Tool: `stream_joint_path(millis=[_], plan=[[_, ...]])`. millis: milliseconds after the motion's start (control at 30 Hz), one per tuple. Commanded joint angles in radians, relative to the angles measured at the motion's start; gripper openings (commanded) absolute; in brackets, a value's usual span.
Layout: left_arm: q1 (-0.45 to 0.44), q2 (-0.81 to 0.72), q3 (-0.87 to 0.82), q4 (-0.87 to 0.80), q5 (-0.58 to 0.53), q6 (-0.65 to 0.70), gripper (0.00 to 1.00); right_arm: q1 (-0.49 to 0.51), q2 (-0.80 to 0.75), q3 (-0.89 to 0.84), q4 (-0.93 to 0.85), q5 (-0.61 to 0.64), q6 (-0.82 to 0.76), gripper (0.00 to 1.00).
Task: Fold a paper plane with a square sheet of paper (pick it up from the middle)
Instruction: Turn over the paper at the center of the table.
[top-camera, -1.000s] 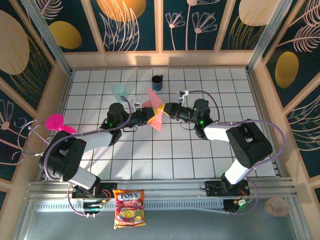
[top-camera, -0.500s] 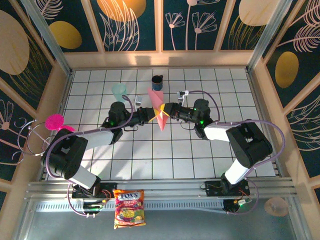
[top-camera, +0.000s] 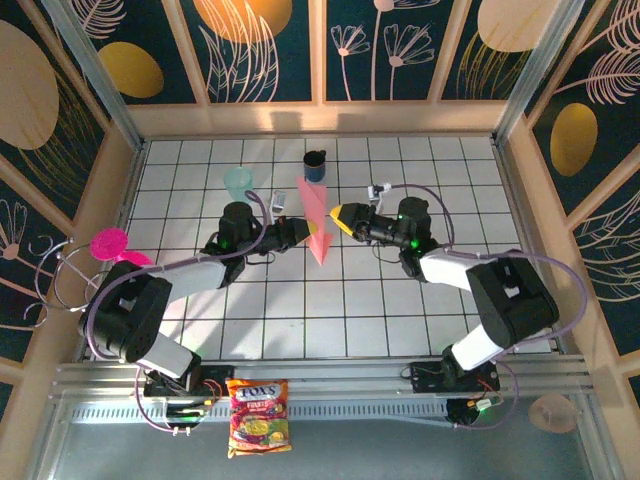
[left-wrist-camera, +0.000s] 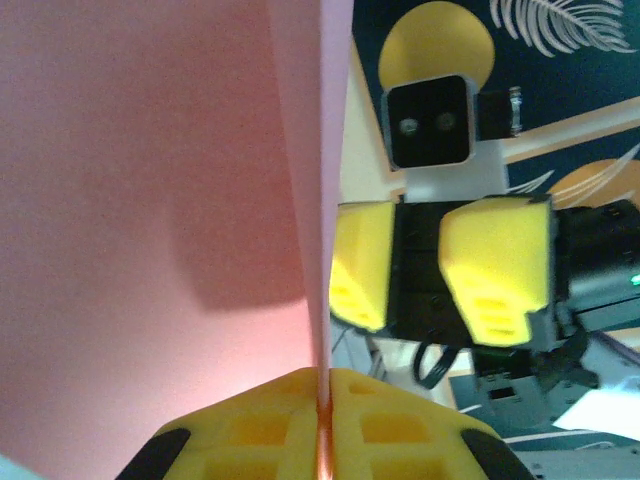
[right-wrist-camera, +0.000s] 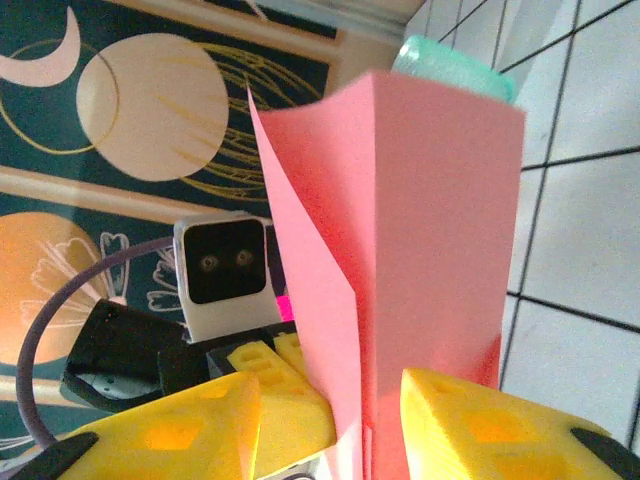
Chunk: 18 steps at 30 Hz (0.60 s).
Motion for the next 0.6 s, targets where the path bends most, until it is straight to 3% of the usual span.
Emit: stream_joint_path(millis=[0, 233, 367, 567], plan=[[-0.001, -0.042, 0.068, -0.232, -0.077, 0.170, 0.12, -0.026, -0.087, 0.003, -0.186, 0.090, -0.127, 0.45], [-0.005, -0.035, 0.313, -0.885, -0.544, 0.497, 0.11, -0.029, -0.207, 0.048, -0.508, 0.305, -0.293, 0.46], [-0.021, -0.004, 0.413, -1.059, -0.805, 0.570, 0.11, -0.028, -0.220, 0.071, -0.610, 0.384, -0.328, 0.46], [-0.121, 0.139, 0.530, -1.243, -1.207, 0.616, 0.11, -0.029, -0.233, 0.057, -0.623, 0.416, -0.325, 0.46]])
